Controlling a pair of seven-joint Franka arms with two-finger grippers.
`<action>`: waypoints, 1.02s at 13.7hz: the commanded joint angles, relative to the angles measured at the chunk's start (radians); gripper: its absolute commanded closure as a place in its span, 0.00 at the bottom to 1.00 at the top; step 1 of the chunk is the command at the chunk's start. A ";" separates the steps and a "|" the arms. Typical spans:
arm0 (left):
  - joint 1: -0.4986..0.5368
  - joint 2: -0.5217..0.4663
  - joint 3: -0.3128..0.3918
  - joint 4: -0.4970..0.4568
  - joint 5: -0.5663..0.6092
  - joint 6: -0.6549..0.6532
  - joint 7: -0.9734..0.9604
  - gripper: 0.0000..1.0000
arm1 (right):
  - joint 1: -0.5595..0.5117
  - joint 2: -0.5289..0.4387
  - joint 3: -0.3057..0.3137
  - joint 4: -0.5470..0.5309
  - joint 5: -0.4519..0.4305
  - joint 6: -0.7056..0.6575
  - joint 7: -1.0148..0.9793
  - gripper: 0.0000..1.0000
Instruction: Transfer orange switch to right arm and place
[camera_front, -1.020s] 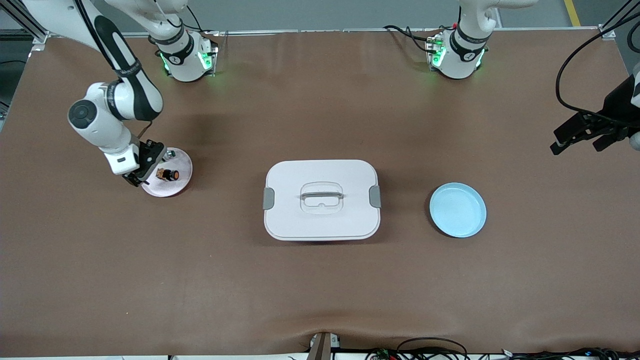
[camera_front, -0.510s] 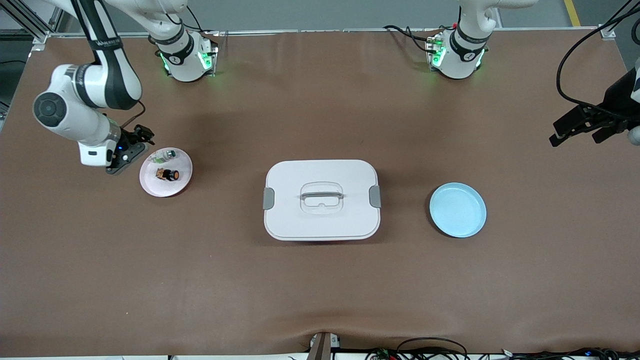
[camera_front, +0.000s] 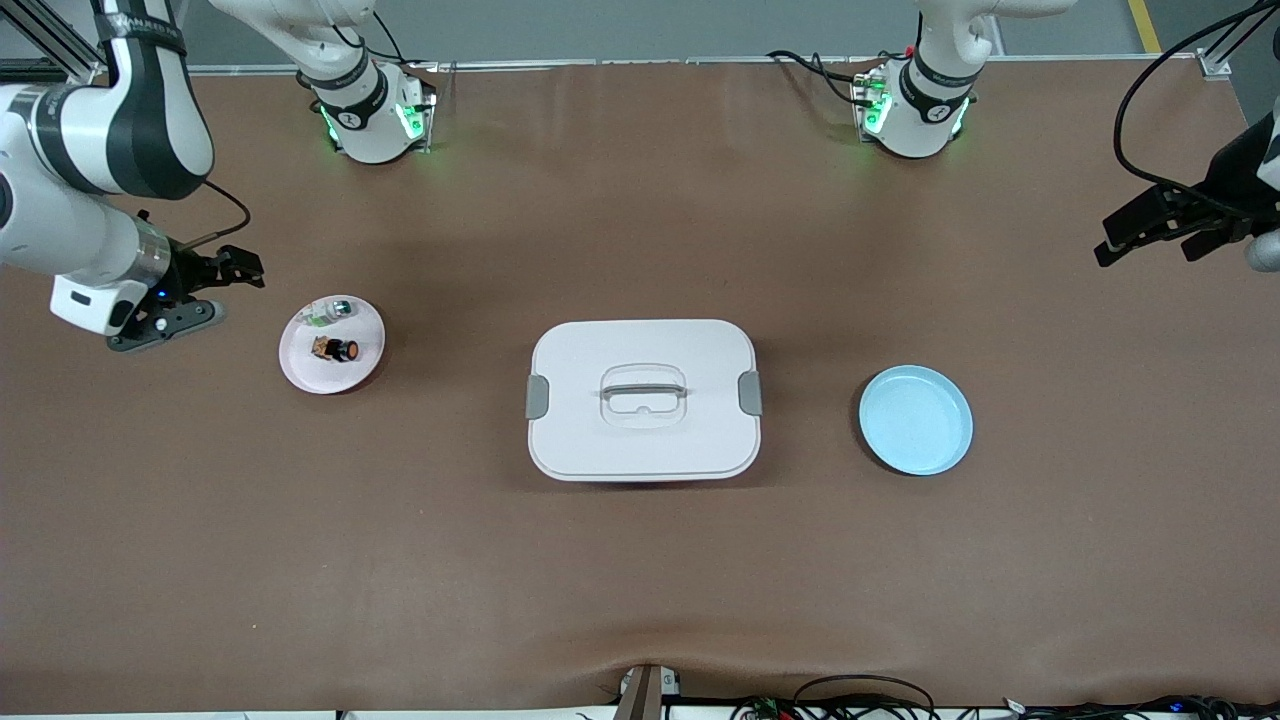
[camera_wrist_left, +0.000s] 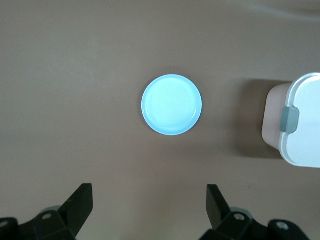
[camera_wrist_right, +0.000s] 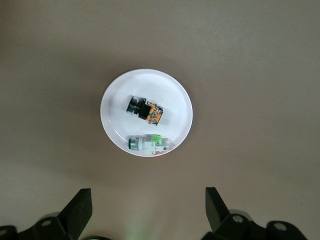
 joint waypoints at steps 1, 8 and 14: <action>-0.005 -0.002 0.005 0.013 0.042 -0.023 0.035 0.00 | 0.027 0.015 0.001 0.113 -0.003 -0.095 0.142 0.00; -0.014 0.008 0.003 0.027 0.062 -0.024 0.072 0.00 | 0.010 0.081 -0.009 0.461 0.062 -0.379 0.318 0.00; -0.014 0.010 0.003 0.027 0.065 -0.024 0.071 0.00 | 0.015 0.079 -0.002 0.556 0.099 -0.381 0.416 0.00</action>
